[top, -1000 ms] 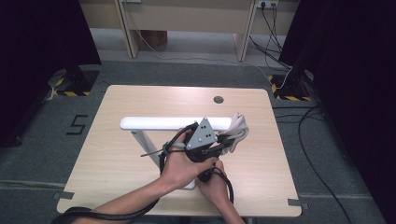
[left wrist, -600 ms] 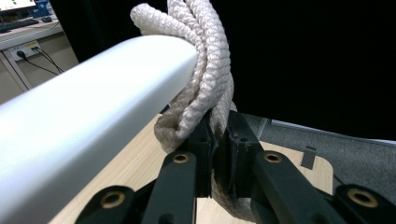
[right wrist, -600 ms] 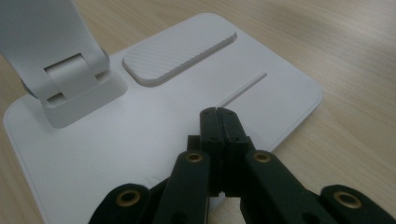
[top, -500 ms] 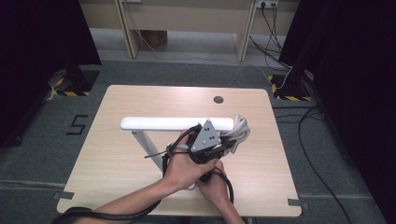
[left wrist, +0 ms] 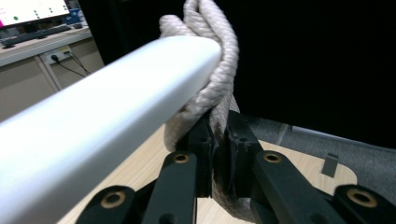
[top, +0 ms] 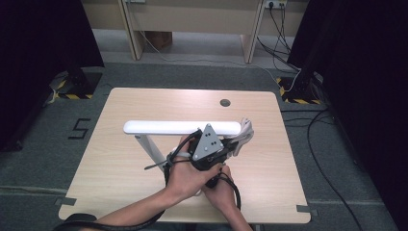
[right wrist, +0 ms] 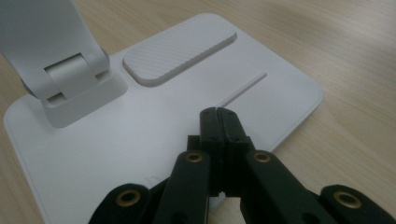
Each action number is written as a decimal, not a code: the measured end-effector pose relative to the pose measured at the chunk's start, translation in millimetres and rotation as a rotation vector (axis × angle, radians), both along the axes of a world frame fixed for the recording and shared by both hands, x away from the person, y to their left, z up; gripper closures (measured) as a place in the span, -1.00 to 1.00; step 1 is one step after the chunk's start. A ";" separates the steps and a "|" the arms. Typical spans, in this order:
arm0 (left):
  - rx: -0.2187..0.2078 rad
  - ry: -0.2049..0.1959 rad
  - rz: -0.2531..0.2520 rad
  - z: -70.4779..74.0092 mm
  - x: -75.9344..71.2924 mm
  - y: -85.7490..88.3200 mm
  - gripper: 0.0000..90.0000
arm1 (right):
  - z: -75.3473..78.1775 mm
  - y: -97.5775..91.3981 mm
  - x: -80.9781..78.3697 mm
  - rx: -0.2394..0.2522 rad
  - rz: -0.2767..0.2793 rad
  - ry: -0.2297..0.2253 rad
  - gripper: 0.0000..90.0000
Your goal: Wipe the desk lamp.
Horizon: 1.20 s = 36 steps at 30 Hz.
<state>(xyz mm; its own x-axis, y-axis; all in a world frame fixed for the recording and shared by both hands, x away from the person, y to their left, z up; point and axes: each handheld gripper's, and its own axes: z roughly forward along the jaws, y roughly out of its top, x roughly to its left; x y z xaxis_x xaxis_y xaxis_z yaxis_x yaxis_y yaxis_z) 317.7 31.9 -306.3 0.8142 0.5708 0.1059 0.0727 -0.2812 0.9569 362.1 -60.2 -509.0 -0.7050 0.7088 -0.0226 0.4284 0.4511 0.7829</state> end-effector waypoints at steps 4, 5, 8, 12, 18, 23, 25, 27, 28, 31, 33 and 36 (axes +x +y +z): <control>-0.024 0.002 0.013 -1.2 -1.0 5.2 0.84 | 0.0 0.1 -0.1 -0.001 -0.002 -0.001 1.00; -0.028 0.003 0.015 -1.8 -1.3 6.0 0.84 | 0.1 0.1 0.0 -0.002 -0.001 -0.001 1.00; -0.043 0.005 0.026 -3.8 -1.7 8.9 0.84 | 0.3 0.1 0.0 -0.003 0.000 0.002 1.00; -0.064 -0.002 0.038 -4.9 -2.7 13.1 0.84 | 0.2 0.2 -0.4 -0.002 -0.004 0.003 1.00; -0.081 -0.011 0.046 -5.9 -4.2 18.1 0.84 | 0.1 0.4 -0.2 0.000 -0.002 0.002 1.00; -0.097 -0.010 0.043 -6.1 -7.5 21.5 0.85 | 0.3 0.5 -0.3 -0.001 -0.002 0.005 1.00; -0.106 -0.011 0.047 -6.1 -8.2 22.7 0.85 | 0.3 0.6 -0.4 -0.001 -0.002 0.005 1.00; -0.111 -0.013 0.048 -6.1 -8.3 24.2 0.85 | 0.3 0.6 -0.4 -0.001 -0.003 0.005 1.00; -0.113 -0.013 0.050 -6.3 -8.4 25.0 0.84 | 0.3 0.6 -0.5 0.000 -0.004 0.006 1.00; -0.122 -0.014 0.058 -7.7 -8.5 27.9 0.85 | 0.2 0.5 -0.3 -0.001 -0.002 0.003 1.00; -0.129 -0.013 0.064 -8.3 -8.5 29.9 0.85 | 0.3 0.5 -0.4 0.000 -0.002 0.006 1.00; -0.137 -0.012 0.070 -9.2 -8.6 32.7 0.85 | 0.3 0.6 -0.4 -0.001 -0.002 0.006 1.00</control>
<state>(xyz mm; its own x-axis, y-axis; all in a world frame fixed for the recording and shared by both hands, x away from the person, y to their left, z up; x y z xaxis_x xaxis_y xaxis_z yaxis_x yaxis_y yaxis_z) 309.1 64.6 -315.5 0.7708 0.6362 0.0324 0.0758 -0.1422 0.9869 361.7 -59.6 -508.7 -0.7034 0.7105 -0.0187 0.4344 0.4505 0.7800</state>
